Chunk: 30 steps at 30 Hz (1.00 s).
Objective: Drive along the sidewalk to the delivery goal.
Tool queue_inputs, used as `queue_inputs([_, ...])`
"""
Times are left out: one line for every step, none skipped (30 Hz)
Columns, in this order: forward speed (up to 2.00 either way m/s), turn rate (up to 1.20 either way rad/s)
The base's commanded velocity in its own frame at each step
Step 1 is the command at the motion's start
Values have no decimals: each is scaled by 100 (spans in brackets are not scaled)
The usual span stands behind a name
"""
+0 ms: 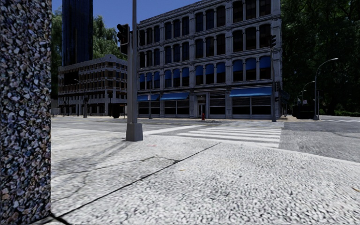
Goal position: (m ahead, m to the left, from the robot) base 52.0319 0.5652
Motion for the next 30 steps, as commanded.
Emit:
queue_inputs([200,0])
queue_inputs([200,0])
queue_inputs([200,0])
queue_inputs([200,0])
queue_inputs([200,0])
queue_inputs([200,0])
queue_inputs([200,0])
queue_inputs([200,0])
queue_inputs([200,0])
queue_inputs([200,0])
queue_inputs([200,0])
queue_inputs([200,0])
queue_inputs([200,0])
queue_inputs([200,0])
queue_inputs([200,0])
queue_inputs([200,0])
queue_inputs([200,0])
queue_inputs([200,0])
queue_inputs([200,0])
queue_inputs([200,0])
queue_inputs([200,0])
queue_inputs([200,-4])
queue_inputs([200,-25])
queue_inputs([200,-25])
queue_inputs([200,-39])
queue_inputs([200,-46])
queue_inputs([200,-48])
queue_inputs([200,-48])
queue_inputs([200,-48])
queue_inputs([200,-48])
